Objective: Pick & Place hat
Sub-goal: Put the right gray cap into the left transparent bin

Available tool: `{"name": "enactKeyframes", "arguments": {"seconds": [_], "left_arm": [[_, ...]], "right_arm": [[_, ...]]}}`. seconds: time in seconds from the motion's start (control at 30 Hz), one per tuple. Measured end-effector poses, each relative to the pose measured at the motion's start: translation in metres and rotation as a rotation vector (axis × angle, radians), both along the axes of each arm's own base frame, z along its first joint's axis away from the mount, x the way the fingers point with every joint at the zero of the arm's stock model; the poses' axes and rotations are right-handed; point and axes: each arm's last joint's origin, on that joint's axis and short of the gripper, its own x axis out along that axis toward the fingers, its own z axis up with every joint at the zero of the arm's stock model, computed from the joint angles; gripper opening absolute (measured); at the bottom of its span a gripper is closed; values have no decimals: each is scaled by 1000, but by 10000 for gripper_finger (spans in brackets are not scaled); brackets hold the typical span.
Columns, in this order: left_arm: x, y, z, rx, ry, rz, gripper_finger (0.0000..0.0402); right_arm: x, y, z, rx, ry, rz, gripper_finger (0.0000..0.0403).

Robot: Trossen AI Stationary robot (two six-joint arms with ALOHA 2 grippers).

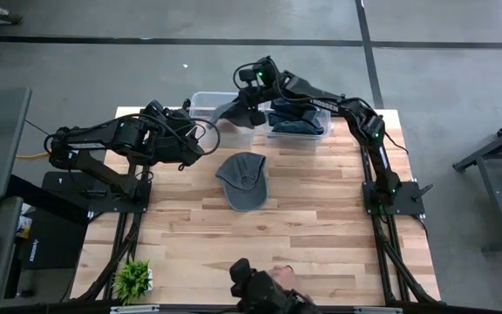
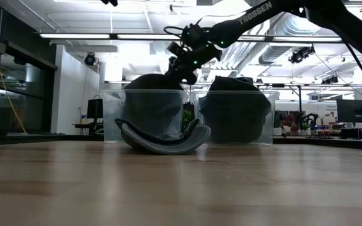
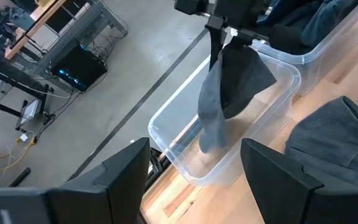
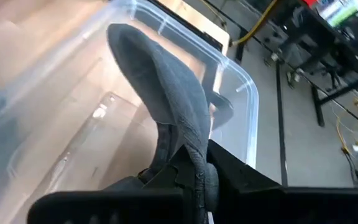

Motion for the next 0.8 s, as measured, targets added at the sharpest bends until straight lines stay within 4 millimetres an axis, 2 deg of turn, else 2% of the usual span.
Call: {"name": "enactKeyframes", "arguments": {"seconds": [0.1,0.3,0.6,0.8], "left_arm": [[0,0,0,0,0,0,248],[0,0,0,-2,0,-1,248],[0,0,0,-17,2,-8,248],[0,0,-1,-18,3,-9,248]], "right_arm": [[2,1,0,11,6,-59,30],[6,4,1,-26,22,-186,101],[12,15,8,-40,20,-215,168],[13,31,35,-116,-34,-214,192]]}}
